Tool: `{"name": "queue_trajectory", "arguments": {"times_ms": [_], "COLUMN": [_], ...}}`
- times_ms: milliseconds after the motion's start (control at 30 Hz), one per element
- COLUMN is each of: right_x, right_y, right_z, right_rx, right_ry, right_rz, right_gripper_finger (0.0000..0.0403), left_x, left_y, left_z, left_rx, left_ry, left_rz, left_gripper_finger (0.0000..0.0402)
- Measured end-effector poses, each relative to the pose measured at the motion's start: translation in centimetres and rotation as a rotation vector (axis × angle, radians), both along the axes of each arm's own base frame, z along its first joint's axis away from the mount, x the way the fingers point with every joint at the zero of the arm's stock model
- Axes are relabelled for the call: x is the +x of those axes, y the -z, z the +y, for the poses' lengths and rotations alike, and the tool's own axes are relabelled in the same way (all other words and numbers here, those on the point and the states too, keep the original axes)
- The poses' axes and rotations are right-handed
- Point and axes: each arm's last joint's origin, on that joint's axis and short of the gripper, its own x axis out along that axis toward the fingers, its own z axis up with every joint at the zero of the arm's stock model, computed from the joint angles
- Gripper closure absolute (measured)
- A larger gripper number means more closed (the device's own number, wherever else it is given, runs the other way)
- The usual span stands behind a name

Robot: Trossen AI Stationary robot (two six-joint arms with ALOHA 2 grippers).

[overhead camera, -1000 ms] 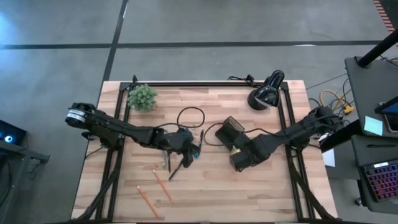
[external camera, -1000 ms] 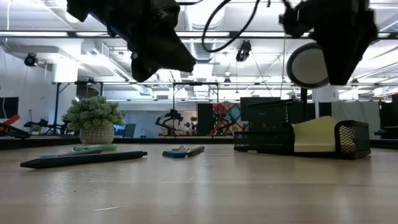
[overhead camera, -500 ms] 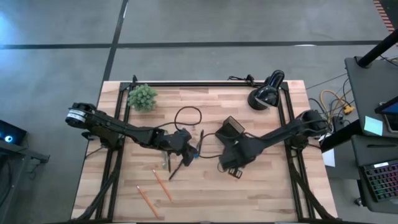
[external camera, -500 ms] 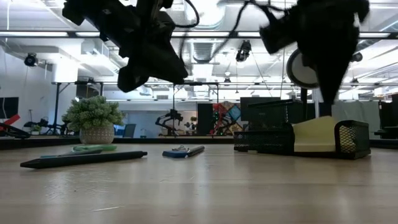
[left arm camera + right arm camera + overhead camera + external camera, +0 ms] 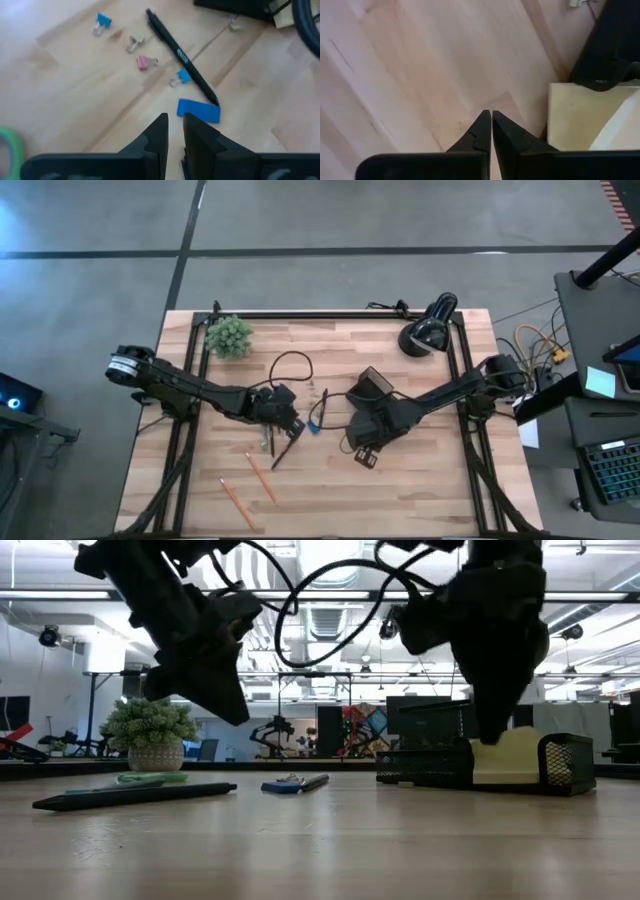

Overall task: Pick and place office supplies into organizer
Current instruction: Adjust the black mesh organizer

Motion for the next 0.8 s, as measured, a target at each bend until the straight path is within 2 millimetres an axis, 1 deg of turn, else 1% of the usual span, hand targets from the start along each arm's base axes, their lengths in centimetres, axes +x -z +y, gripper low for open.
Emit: {"name": "queue_trajectory", "arguments": {"times_ms": [200,400,500,800], "right_x": [-0.8,-1.4,-1.5,-2.0], "right_y": [1.4,3.1,4.1,4.9], "right_z": [-0.5,-0.7,-0.8,-1.4], "right_rx": [-0.059,-0.045,-0.002,-0.032], "right_ry": [0.056,0.120,0.153,0.235], "right_rz": [0.032,0.042,0.007,0.002], "right_gripper_finger": [0.0395,0.0395,0.0395,0.0394], "left_x": [0.0,0.0,0.0,0.0], "left_y": [-0.1,-0.1,-0.1,-0.1], "left_z": [0.2,0.3,0.3,0.3], "left_rx": [0.066,0.132,0.140,0.156], "left_ry": [-0.033,0.001,0.002,0.022], "left_rz": [-0.012,0.003,0.011,0.017], "left_gripper_finger": [0.0357,0.0357,0.0357,0.0357]}}
